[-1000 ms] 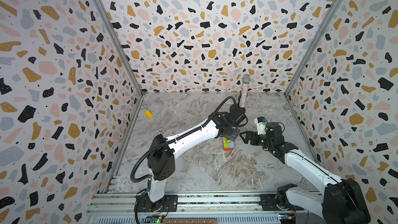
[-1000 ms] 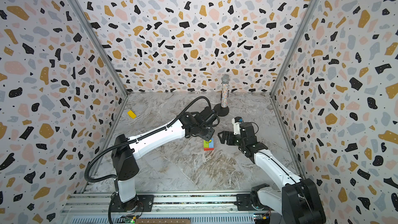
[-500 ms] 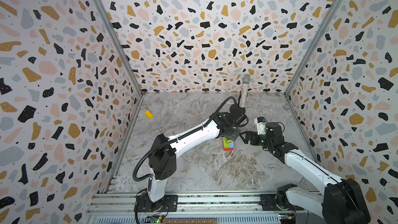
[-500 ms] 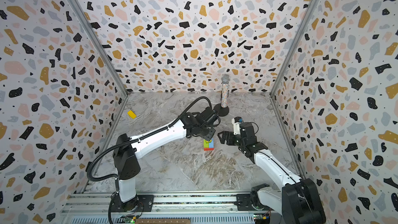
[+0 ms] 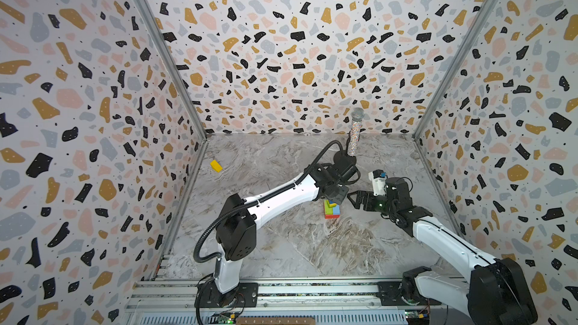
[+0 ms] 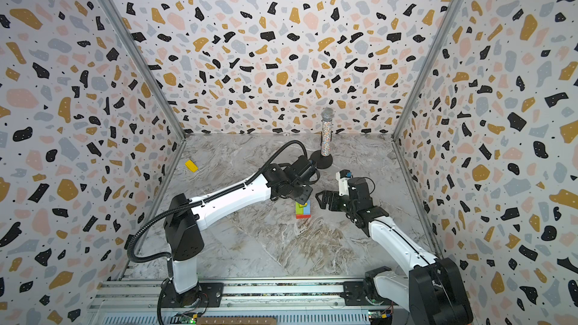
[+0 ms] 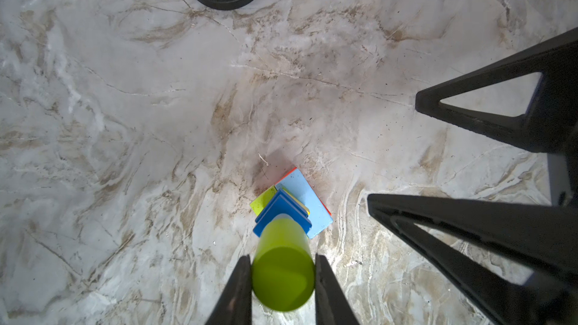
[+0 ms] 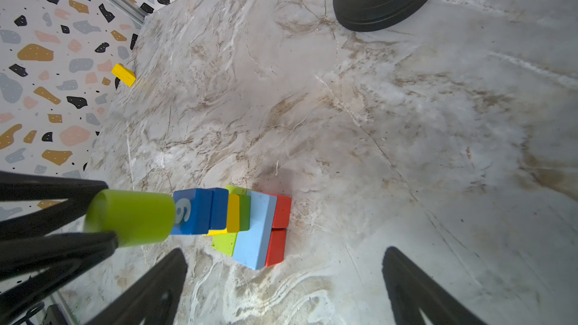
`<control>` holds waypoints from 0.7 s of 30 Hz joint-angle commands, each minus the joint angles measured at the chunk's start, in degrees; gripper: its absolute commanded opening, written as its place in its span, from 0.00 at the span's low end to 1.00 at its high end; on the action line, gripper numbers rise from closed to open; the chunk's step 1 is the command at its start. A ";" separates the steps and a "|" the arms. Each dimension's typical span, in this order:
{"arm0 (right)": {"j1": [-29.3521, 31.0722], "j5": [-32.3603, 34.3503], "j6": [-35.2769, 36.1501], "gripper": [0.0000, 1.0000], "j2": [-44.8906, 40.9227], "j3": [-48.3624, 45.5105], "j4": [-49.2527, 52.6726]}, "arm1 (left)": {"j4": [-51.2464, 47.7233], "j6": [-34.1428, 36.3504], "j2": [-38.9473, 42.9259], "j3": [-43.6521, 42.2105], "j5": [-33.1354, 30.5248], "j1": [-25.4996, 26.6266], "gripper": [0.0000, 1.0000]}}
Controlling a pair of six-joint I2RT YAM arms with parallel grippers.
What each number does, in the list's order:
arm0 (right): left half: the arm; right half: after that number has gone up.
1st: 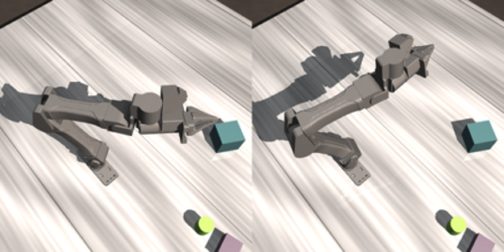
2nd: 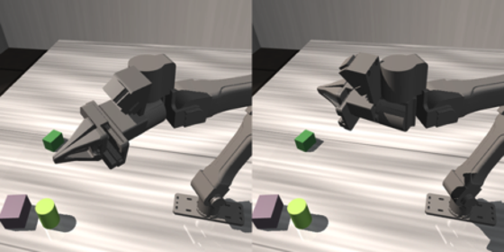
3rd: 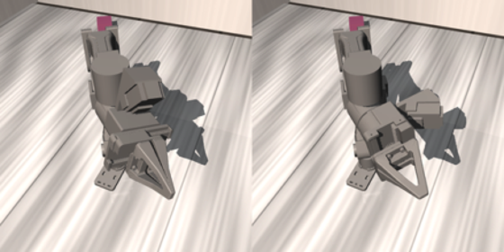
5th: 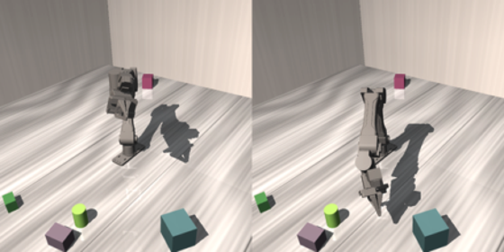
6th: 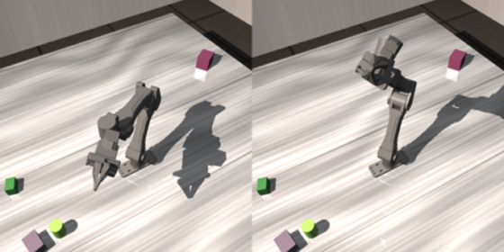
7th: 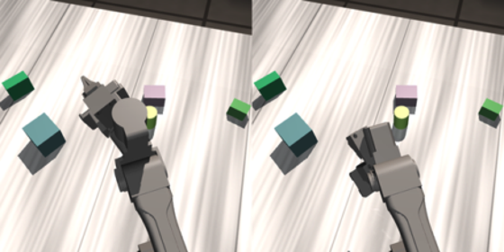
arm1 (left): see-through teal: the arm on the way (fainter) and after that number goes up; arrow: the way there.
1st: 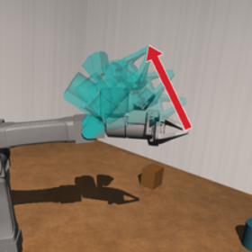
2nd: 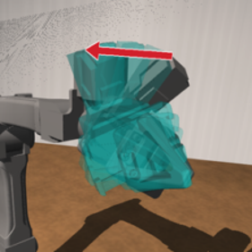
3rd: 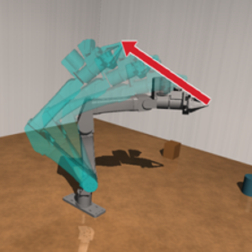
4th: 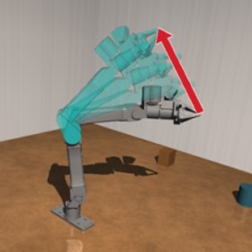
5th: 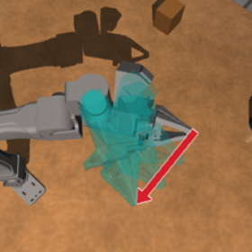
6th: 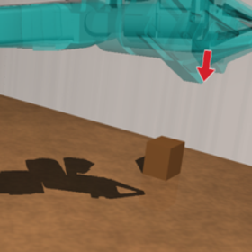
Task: Build the wood block tower
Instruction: 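Lower the lime-green cylinder with the left gripper onto the blue '6' cube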
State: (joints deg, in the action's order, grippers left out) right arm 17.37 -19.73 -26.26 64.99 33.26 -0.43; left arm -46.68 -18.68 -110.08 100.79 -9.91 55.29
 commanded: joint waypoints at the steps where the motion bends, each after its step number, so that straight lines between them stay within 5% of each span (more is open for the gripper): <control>1: -0.13 -0.23 0.77 0.99 -0.05 -0.04 0.42 | 1.63 -0.11 -0.05 -0.76 0.51 -0.44 0.22; 21: -0.14 -0.51 0.77 0.99 0.29 -0.08 0.39 | 3.08 -0.46 0.21 -1.65 1.69 -1.32 0.22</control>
State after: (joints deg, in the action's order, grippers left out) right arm 17.34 -19.92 -26.24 65.28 33.26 -0.43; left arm -44.60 -18.87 -110.08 99.72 -8.86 54.33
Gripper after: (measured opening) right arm 0.991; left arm 0.270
